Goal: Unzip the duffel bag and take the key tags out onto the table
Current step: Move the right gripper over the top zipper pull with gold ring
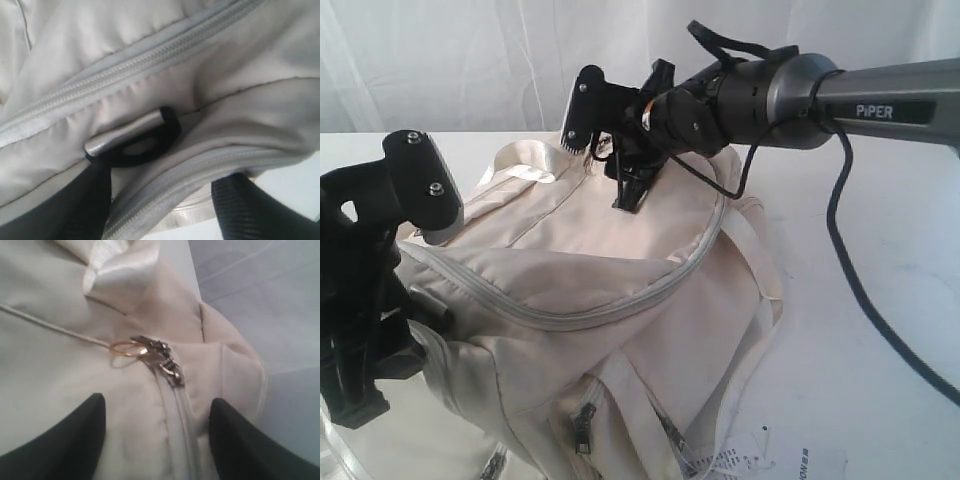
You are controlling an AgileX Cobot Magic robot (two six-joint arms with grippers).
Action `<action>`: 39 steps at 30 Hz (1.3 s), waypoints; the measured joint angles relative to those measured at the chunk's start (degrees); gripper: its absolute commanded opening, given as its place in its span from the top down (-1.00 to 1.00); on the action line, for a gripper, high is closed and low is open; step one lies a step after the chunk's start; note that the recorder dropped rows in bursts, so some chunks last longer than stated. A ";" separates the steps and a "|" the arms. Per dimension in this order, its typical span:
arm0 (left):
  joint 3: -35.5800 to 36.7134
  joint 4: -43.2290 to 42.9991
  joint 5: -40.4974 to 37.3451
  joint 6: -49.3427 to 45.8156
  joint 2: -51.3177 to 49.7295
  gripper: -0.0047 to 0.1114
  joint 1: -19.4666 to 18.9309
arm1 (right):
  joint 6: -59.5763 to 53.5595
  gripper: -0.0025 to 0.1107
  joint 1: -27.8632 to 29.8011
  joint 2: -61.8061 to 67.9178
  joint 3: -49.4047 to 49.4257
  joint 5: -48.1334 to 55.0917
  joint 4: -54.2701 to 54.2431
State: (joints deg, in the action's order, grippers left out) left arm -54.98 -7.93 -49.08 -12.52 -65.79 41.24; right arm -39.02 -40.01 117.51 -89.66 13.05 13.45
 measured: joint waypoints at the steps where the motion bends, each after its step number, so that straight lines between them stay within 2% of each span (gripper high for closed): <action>1: 0.34 0.09 0.00 0.00 0.00 0.03 0.00 | 1.54 -0.05 0.61 -0.12 0.00 0.43 0.12; 8: 3.68 0.79 2.05 -2.29 0.00 0.55 0.00 | 10.10 -0.04 1.72 -3.28 0.00 4.84 0.12; 13: 3.76 0.69 2.32 -3.17 0.00 0.80 0.00 | 15.02 -0.02 1.72 -3.81 -0.36 10.71 0.37; 14: 3.76 0.47 2.32 -3.16 0.00 0.85 0.00 | 16.05 0.03 1.72 -3.70 -0.36 12.07 0.37; 16: 3.76 -0.04 2.43 -3.16 0.00 0.92 0.00 | 17.57 0.27 1.72 -3.43 -0.36 14.14 1.11; 20: 3.76 -1.77 2.43 -3.16 0.00 0.92 0.00 | 21.39 0.95 1.72 -3.02 -0.36 17.83 5.24; 28: 3.76 -6.15 5.06 -3.16 0.00 0.92 0.00 | 42.63 0.96 1.20 -3.97 -0.45 25.57 18.09; 35: 7.32 -13.93 11.88 -3.06 -1.90 0.92 0.11 | 45.94 0.96 1.12 -5.26 -0.45 41.37 19.55; 39: 8.84 -21.61 13.12 2.44 -2.16 0.92 0.11 | 46.71 0.96 1.12 -7.57 -0.33 47.18 18.15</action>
State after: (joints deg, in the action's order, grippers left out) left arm -46.14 -29.54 -35.96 -10.08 -67.94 41.35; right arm 7.69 -38.88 109.94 -89.99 60.22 31.60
